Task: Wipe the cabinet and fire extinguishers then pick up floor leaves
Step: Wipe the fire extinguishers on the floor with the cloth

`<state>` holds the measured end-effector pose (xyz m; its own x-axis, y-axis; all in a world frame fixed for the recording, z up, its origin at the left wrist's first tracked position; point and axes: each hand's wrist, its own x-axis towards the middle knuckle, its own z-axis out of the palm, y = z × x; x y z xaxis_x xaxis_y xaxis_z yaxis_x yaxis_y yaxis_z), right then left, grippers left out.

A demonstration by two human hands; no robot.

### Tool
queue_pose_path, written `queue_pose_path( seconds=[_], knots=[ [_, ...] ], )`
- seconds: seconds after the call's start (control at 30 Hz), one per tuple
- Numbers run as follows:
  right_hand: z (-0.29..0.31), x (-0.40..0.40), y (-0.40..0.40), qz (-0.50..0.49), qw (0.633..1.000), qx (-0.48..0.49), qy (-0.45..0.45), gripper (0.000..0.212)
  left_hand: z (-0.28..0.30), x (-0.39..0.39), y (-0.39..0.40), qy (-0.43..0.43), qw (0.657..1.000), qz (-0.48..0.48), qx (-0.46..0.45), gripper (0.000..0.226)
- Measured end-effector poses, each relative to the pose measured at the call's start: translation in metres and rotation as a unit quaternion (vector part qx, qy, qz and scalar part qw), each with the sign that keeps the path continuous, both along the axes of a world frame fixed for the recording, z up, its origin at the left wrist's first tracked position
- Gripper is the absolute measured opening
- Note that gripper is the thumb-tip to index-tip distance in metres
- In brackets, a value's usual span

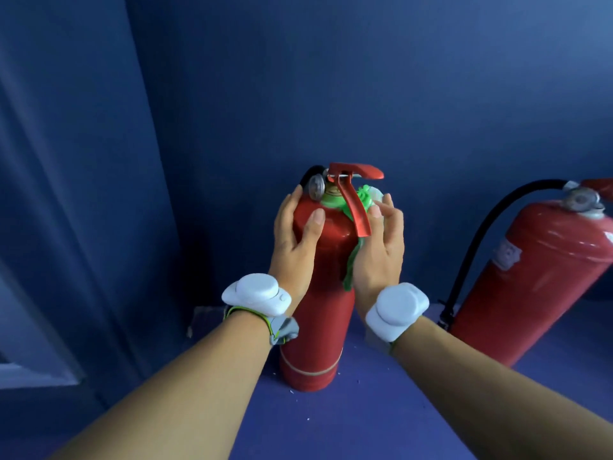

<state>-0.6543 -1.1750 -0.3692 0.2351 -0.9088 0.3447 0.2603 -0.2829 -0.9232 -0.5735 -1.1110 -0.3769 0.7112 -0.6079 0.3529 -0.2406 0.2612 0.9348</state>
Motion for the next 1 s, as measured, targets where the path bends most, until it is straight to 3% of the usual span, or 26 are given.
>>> queue_pose_path(
  seconds=[0.13,0.33,0.4,0.6,0.73,0.8,0.87,1.0],
  knots=[
    [-0.016,-0.016,0.011,-0.041,0.992,-0.096,0.076,0.040,0.003,0.000,0.008,-0.010,1.000,0.019,0.000,0.056],
    [-0.021,-0.022,0.027,-0.060,0.985,-0.140,0.080,0.023,0.009,-0.022,0.016,-0.058,0.992,0.111,0.014,0.053],
    [-0.019,-0.022,0.033,-0.039,0.986,-0.147,0.071,0.028,0.010,-0.027,0.019,-0.069,0.989,0.132,0.004,0.053],
    [-0.019,-0.033,0.035,0.022,0.969,-0.225,0.097,0.057,-0.003,-0.006,0.028,-0.224,0.957,0.182,0.011,0.037],
    [-0.015,-0.041,0.024,0.037,0.951,-0.286,0.108,0.039,-0.003,0.012,0.035,-0.247,0.954,0.164,0.037,0.026],
    [-0.014,-0.046,0.017,-0.011,0.931,-0.341,0.126,0.023,-0.005,0.017,0.037,-0.239,0.953,0.180,0.042,0.026],
    [-0.016,-0.046,0.010,-0.055,0.940,-0.311,0.131,0.021,-0.008,0.021,0.037,-0.210,0.955,0.204,0.049,0.024],
    [-0.018,-0.037,0.004,-0.060,0.980,-0.118,0.146,0.085,-0.006,0.021,0.026,-0.131,0.955,0.260,0.052,0.018]
  ],
)
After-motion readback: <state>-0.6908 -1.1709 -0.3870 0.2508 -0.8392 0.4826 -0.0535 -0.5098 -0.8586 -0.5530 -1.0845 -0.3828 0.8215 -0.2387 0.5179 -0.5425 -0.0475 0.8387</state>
